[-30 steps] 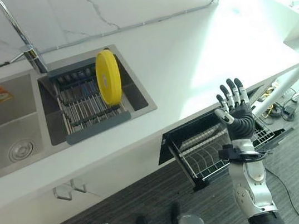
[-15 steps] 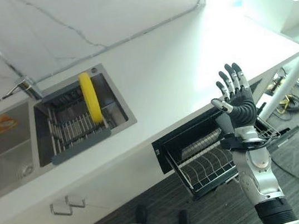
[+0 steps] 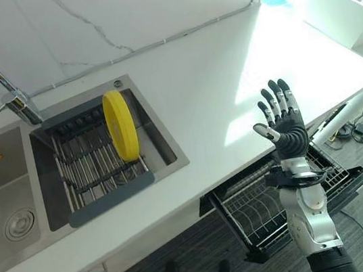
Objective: Place the dishes in the dishwasher.
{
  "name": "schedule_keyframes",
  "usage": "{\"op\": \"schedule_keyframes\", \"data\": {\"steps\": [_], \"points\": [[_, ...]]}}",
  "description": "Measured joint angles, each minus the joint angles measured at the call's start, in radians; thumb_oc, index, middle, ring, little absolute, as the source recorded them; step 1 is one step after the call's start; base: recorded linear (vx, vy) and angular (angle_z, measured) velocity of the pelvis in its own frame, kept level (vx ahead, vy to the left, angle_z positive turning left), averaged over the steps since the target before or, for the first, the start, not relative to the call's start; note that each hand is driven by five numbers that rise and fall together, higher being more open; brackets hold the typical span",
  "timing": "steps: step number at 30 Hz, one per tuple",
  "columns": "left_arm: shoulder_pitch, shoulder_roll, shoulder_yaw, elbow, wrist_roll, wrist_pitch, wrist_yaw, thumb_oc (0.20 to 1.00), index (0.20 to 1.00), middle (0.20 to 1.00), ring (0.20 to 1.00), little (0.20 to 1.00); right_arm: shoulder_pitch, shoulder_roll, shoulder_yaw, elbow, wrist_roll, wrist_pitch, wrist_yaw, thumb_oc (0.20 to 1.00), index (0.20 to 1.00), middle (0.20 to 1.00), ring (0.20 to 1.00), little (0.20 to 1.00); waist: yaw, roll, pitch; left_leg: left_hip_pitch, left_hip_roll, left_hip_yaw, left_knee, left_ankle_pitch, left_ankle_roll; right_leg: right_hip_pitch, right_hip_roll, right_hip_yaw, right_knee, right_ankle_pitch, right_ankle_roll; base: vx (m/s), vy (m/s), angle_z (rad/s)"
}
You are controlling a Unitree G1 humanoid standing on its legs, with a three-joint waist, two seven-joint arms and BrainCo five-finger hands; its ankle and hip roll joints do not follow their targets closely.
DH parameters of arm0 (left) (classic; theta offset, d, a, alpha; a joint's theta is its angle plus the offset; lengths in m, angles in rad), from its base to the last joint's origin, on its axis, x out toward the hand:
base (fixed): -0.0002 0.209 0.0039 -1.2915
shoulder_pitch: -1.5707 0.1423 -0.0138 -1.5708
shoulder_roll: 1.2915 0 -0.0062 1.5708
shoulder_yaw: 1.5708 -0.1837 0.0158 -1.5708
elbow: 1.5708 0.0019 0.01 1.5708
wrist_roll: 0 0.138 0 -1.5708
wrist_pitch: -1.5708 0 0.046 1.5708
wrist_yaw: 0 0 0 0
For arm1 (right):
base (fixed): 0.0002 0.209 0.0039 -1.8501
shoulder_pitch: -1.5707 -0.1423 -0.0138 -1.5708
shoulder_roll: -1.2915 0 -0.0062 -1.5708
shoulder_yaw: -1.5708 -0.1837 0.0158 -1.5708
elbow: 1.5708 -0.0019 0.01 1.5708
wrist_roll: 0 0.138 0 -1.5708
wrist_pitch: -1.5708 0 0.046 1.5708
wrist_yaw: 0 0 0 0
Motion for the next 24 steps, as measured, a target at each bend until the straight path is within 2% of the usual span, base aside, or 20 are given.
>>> {"op": "schedule_keyframes", "data": {"steps": [3,9,12,13,15,21,24], "points": [[0.008,-0.002,0.0,-0.001,0.0,0.0,-0.001,1.0,1.0,1.0,1.0,1.0,-0.005,-0.005,0.007,-0.003,0.0,0.04,0.032,1.0,1.0,1.0,1.0,1.0,0.009,-0.008,-0.003,0.006,0.004,0.001,-0.005,-0.009,-0.008,0.003,0.003,-0.001,0.0,-0.013,0.006,0.02,-0.02,-0.03],[0.016,0.005,-0.003,0.0,0.029,0.01,-0.006,1.0,1.0,1.0,1.0,1.0,-0.102,-0.013,0.14,-0.062,-0.009,0.097,0.041,1.0,1.0,1.0,1.0,1.0,0.043,-0.03,-0.019,0.005,0.004,-0.002,-0.003,-0.01,-0.005,0.004,0.002,-0.01,0.004,-0.012,0.006,0.05,-0.003,0.03],[0.014,0.007,-0.005,-0.001,0.038,0.042,-0.01,1.0,1.0,1.0,1.0,1.0,-0.188,-0.012,0.16,-0.059,-0.005,0.152,0.009,1.0,1.0,1.0,1.0,1.0,0.072,-0.038,-0.025,0.011,0.001,-0.01,0.001,-0.003,-0.004,0.016,-0.002,-0.029,0.005,-0.005,-0.002,0.07,-0.001,0.1],[0.006,0.02,-0.043,0.007,0.076,0.093,0.001,1.0,1.0,1.0,1.0,1.0,-0.263,-0.01,0.179,-0.05,0.004,0.183,-0.02,1.0,1.0,1.0,1.0,1.0,0.077,-0.039,-0.026,0.013,0.0,-0.014,0.001,-0.003,-0.004,0.018,-0.002,-0.032,0.004,-0.005,-0.002,0.08,0.011,0.08],[-0.003,0.028,-0.042,0.031,0.091,0.141,0.007,1.0,1.0,1.0,1.0,1.0,-0.356,0.013,0.222,-0.017,0.021,0.211,-0.051,1.0,1.0,1.0,1.0,1.0,0.082,-0.04,-0.026,0.016,0.001,-0.017,0.001,-0.004,-0.004,0.023,0.0,-0.036,0.004,-0.005,-0.002,0.1,0.012,0.06],[-0.001,0.032,-0.041,0.039,0.109,0.162,0.025,1.0,1.0,1.0,1.0,1.0,-0.413,0.059,0.242,0.117,0.021,0.242,-0.129,1.0,1.0,1.0,1.0,1.0,0.135,-0.043,-0.027,0.023,-0.004,-0.037,0.001,-0.009,-0.01,0.04,-0.003,-0.061,0.001,-0.008,-0.004,0.08,0.006,0.09],[-0.001,0.038,-0.041,0.039,0.11,0.167,0.025,1.0,1.0,1.0,1.0,1.0,-0.468,0.065,0.247,0.185,0.021,0.259,-0.14,1.0,1.0,1.0,1.0,1.0,0.147,-0.044,-0.027,0.023,-0.005,-0.045,0.001,-0.008,-0.009,0.044,-0.004,-0.069,0.0,-0.009,-0.003,0.06,0.009,0.08]]}}
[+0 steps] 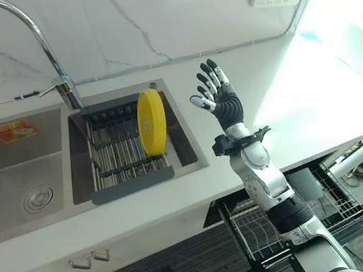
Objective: Place the dishes in the dishwasher.
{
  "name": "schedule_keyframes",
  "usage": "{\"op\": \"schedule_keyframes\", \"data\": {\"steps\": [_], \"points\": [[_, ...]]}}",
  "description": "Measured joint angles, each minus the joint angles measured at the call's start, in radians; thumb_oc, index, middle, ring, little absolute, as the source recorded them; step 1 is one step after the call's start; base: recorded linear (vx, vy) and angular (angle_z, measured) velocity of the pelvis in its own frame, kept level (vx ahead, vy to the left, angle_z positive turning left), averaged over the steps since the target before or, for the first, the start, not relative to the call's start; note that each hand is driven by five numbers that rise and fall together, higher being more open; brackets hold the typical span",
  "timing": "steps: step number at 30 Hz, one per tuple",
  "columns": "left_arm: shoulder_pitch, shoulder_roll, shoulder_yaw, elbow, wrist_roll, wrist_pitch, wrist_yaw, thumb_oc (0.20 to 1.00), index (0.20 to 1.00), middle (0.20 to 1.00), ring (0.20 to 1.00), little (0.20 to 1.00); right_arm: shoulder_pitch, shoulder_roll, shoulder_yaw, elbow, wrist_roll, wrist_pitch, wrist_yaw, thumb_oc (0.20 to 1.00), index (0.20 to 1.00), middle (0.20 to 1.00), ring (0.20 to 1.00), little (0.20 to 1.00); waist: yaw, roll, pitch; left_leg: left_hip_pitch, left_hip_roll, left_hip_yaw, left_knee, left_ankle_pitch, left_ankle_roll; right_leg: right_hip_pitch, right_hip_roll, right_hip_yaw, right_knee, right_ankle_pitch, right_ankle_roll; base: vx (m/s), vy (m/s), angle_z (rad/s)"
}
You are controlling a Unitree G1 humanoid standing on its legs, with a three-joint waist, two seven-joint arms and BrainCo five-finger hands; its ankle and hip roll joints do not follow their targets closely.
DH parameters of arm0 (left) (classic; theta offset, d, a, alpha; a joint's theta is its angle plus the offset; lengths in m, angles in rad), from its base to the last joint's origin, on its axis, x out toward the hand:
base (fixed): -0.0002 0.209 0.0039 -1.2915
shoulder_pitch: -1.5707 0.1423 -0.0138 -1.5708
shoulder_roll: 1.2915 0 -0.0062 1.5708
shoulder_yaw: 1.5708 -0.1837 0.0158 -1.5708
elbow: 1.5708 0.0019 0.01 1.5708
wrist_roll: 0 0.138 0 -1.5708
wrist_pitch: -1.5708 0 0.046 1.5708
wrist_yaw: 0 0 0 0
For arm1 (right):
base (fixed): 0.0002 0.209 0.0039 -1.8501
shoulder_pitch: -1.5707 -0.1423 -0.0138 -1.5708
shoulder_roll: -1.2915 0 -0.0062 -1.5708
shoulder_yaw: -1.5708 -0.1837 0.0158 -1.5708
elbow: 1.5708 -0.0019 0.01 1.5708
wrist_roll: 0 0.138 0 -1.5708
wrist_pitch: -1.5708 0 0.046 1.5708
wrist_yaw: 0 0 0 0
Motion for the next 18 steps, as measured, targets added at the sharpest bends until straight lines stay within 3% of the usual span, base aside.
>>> {"op": "schedule_keyframes", "data": {"steps": [18], "points": [[0.001,0.011,0.001,-0.007,0.0,-0.005,-0.016,1.0,1.0,1.0,1.0,1.0,-0.035,0.046,0.03,0.122,-0.001,0.022,-0.059,1.0,1.0,1.0,1.0,1.0,0.039,0.015,0.015,-0.016,-0.017,-0.043,0.0,0.003,0.0,0.011,-0.014,-0.047,-0.009,-0.001,0.001,0.03,0.01,0.07]]}}
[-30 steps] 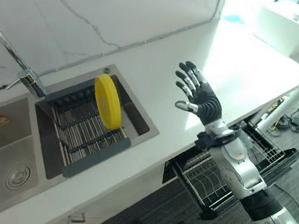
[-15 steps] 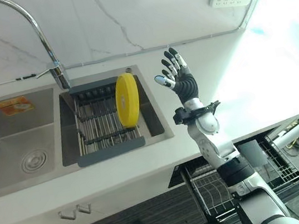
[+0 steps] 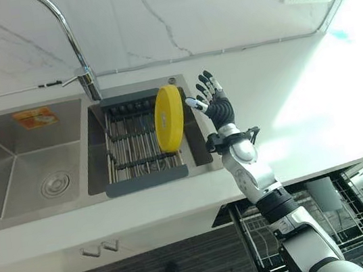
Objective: Place the dishes in the dishwasher.
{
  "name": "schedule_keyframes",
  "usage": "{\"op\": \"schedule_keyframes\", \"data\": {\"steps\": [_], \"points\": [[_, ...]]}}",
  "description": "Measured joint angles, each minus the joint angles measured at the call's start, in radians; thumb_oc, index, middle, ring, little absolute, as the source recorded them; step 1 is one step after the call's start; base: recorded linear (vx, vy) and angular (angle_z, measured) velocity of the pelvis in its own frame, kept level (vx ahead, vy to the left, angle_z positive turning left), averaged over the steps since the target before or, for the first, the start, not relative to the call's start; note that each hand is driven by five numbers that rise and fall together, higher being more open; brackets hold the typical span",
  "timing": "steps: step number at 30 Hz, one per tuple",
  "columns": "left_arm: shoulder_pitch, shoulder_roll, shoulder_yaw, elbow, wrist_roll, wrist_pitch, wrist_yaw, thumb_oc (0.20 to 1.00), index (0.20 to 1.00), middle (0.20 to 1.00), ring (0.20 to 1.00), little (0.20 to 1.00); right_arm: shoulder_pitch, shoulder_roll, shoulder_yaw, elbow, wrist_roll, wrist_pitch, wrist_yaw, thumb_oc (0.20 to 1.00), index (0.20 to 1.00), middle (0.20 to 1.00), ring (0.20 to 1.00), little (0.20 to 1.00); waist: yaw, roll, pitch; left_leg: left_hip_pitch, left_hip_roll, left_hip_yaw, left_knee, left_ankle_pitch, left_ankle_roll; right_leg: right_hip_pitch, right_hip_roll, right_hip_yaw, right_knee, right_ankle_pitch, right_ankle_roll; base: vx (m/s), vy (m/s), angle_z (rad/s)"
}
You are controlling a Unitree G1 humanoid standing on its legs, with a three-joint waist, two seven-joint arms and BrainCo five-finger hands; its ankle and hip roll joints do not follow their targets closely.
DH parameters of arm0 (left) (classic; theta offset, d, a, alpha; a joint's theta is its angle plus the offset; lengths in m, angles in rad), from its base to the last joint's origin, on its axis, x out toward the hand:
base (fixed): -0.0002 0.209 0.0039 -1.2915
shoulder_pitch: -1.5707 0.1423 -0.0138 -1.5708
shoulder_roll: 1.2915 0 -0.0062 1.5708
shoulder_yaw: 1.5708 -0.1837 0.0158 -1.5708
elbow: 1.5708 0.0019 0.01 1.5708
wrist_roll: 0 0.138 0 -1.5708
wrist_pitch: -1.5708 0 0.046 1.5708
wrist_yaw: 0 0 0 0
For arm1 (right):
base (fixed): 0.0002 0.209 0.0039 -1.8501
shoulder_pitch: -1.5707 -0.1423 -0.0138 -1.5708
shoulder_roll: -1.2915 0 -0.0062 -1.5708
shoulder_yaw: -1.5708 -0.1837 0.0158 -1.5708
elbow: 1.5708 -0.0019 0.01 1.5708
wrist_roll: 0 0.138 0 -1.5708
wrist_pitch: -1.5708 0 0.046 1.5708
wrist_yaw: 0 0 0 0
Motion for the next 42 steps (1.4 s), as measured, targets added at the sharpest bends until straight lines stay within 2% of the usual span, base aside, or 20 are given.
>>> {"op": "schedule_keyframes", "data": {"steps": [7,16,21,42], "points": [[-0.001,0.001,0.0,-0.003,0.0,0.0,-0.001,1.0,1.0,1.0,1.0,1.0,-0.01,0.014,0.0,0.038,-0.001,0.0,-0.006,1.0,1.0,1.0,1.0,1.0,0.003,0.001,0.026,-0.003,-0.001,-0.01,0.0,0.0,0.0,0.001,0.0,-0.012,0.0,0.0,0.0,0.02,0.006,0.03],[-0.001,0.001,0.001,-0.017,0.0,-0.002,-0.001,1.0,1.0,1.0,1.0,1.0,-0.019,0.015,0.032,0.064,-0.041,0.0,-0.026,1.0,1.0,1.0,1.0,1.0,0.018,0.002,0.028,-0.013,-0.003,-0.026,0.0,0.0,0.0,0.0,0.0,-0.026,0.0,0.0,0.0,0.02,0.001,0.05],[-0.001,0.002,0.001,-0.03,0.0,-0.003,-0.001,1.0,1.0,1.0,1.0,1.0,-0.019,0.015,0.035,0.068,-0.04,0.0,-0.026,1.0,1.0,1.0,1.0,1.0,0.018,0.001,0.055,-0.015,-0.003,-0.026,0.0,0.001,-0.001,0.0,0.0,-0.028,0.0,0.0,0.0,0.0,0.0,0.0],[-0.003,0.002,0.001,-0.032,0.0,-0.004,-0.001,1.0,1.0,1.0,1.0,1.0,-0.019,0.034,0.048,0.079,-0.04,0.001,-0.025,1.0,1.0,1.0,1.0,1.0,0.021,0.001,0.055,-0.016,-0.004,-0.03,0.0,0.004,0.0,0.002,0.0,-0.04,0.0,0.0,0.0,0.0,-0.001,0.01]]}}
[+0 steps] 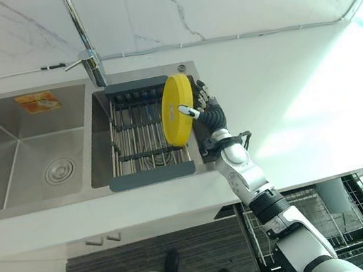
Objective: Place the dishes in the dishwasher.
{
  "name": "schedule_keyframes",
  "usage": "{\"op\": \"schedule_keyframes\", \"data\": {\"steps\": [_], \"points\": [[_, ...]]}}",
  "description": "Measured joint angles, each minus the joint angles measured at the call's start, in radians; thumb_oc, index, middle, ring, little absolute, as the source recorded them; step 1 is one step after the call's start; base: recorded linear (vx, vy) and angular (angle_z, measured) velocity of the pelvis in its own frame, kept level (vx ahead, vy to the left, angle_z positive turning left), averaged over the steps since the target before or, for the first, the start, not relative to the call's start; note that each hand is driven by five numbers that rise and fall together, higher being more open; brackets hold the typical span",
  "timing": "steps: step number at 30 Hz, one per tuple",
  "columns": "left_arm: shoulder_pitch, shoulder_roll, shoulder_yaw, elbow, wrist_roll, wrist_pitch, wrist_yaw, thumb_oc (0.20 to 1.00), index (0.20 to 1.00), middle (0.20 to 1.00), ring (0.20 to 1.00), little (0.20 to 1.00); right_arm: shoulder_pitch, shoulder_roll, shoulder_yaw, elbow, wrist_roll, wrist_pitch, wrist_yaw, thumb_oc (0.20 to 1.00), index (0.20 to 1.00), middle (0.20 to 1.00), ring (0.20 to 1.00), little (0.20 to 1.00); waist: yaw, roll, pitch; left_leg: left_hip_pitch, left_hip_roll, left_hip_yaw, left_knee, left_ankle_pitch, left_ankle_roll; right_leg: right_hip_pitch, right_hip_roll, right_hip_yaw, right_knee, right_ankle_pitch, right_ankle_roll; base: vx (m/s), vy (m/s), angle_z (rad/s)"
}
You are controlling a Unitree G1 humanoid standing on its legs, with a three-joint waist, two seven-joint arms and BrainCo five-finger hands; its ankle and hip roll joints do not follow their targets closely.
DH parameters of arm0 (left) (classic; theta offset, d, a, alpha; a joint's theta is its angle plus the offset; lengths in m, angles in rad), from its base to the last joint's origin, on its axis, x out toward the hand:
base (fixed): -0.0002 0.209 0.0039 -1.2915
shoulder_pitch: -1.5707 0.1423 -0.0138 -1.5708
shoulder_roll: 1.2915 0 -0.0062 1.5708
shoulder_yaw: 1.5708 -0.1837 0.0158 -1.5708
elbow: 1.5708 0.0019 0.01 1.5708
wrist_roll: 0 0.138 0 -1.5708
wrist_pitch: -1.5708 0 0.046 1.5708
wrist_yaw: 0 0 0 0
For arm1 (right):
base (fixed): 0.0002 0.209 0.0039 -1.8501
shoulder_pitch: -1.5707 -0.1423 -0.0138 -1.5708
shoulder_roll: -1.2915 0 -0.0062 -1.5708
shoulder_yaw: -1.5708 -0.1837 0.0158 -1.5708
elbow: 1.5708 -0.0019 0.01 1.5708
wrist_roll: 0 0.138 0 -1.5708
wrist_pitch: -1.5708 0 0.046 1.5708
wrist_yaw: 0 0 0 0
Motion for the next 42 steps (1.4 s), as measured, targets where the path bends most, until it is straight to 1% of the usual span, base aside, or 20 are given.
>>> {"op": "schedule_keyframes", "data": {"steps": [3,4,19,26,28,35,36,37,38,39,42], "points": [[0.0,0.0,0.0,-0.001,0.0,0.001,0.0,1.0,1.0,1.0,1.0,1.0,0.0,0.0,0.0,0.0,0.0,0.006,-0.001,1.0,1.0,1.0,1.0,1.0,0.0,0.0,0.0,-0.001,0.0,-0.002,0.0,0.0,0.0,0.0,0.0,-0.002,0.0,0.0,0.0,0.0,0.0,0.0],[0.0,0.0,0.0,-0.001,0.0,0.002,0.0,1.0,1.0,1.0,1.0,1.0,0.0,0.0,0.0,0.001,0.0,0.017,-0.001,1.0,1.0,1.0,1.0,1.0,0.0,0.0,0.0,-0.002,0.0,-0.003,0.0,0.0,0.0,0.0,0.0,-0.002,0.0,0.0,0.0,0.0,0.0,0.0],[-0.002,0.001,0.0,-0.01,0.0,0.002,0.002,1.0,1.0,1.0,1.0,1.0,0.0,0.0,-0.001,0.03,0.0,0.019,-0.001,1.0,1.0,1.0,1.0,1.0,0.0,0.002,0.021,-0.02,-0.003,-0.018,0.012,-0.001,0.001,-0.003,-0.001,-0.009,0.0,0.0,0.0,-0.01,0.003,0.02],[-0.004,0.003,0.0,-0.012,0.0,0.001,0.002,1.0,1.0,1.0,1.0,1.0,0.0,0.01,0.016,0.03,0.0,0.021,0.0,1.0,1.0,1.0,1.0,1.0,0.007,0.003,0.024,-0.034,-0.005,-0.023,0.027,-0.005,0.004,-0.005,-0.002,-0.013,0.0,0.0,0.0,0.0,0.0,0.03],[-0.004,0.003,0.0,-0.019,0.0,0.002,0.002,1.0,1.0,1.0,1.0,1.0,0.0,0.01,0.025,0.03,0.0,0.021,0.0,1.0,1.0,1.0,1.0,1.0,0.007,0.002,0.026,-0.038,-0.005,-0.023,0.038,-0.012,0.013,-0.004,-0.002,-0.013,0.0,0.0,0.0,0.0,0.0,0.0],[-0.005,0.01,0.0,-0.031,0.0,0.006,0.0,1.0,1.0,1.0,1.0,1.0,-0.003,0.02,0.025,0.03,-0.001,0.025,0.0,1.0,1.0,1.0,1.0,1.0,0.023,-0.005,0.031,-0.042,-0.009,-0.026,0.042,-0.013,0.013,-0.004,-0.005,-0.017,0.0,-0.001,-0.001,0.0,0.001,0.0],[-0.005,0.011,0.0,-0.032,0.0,0.005,0.0,1.0,1.0,1.0,1.0,1.0,-0.003,0.02,0.025,0.03,-0.001,0.027,-0.001,0.765,0.765,0.765,0.765,0.765,0.023,-0.005,0.031,-0.045,-0.011,-0.026,0.048,-0.015,0.017,-0.004,-0.007,-0.017,0.0,-0.001,-0.001,0.0,0.004,0.04],[-0.005,0.012,0.0,-0.034,0.0,0.006,0.0,1.0,1.0,1.0,1.0,1.0,-0.004,0.02,0.025,0.03,-0.001,0.033,-0.002,0.576,0.576,0.576,0.576,0.576,0.023,-0.005,0.031,-0.054,-0.013,-0.027,0.058,-0.022,0.019,-0.005,-0.008,-0.02,0.001,-0.001,-0.001,0.0,0.002,0.05],[-0.005,0.013,0.0,-0.038,0.0,0.006,0.0,1.0,1.0,1.0,1.0,1.0,-0.004,0.02,0.025,0.032,-0.003,0.041,-0.005,0.457,0.457,0.457,0.457,0.457,0.023,-0.005,0.031,-0.054,-0.013,-0.029,0.062,-0.023,0.019,-0.006,-0.009,-0.023,0.005,-0.001,-0.001,0.0,0.0,0.06],[-0.005,0.014,0.0,-0.039,0.0,0.006,0.0,1.0,1.0,1.0,1.0,1.0,-0.005,0.018,0.024,0.038,-0.004,0.042,-0.015,0.206,0.206,0.206,0.206,0.206,0.023,-0.005,0.031,-0.054,-0.013,-0.031,0.064,-0.023,0.019,-0.009,-0.009,-0.028,0.011,-0.001,-0.001,0.0,-0.001,0.05],[-0.006,0.016,0.0,-0.039,0.0,0.007,0.0,1.0,1.0,1.0,1.0,1.0,-0.012,0.018,0.02,0.048,-0.037,0.047,-0.04,0.2,0.2,0.2,0.2,0.2,0.022,-0.005,0.031,-0.056,-0.015,-0.033,0.064,-0.024,0.02,-0.016,-0.014,-0.029,0.024,-0.001,-0.002,0.0,0.0,0.0]]}}
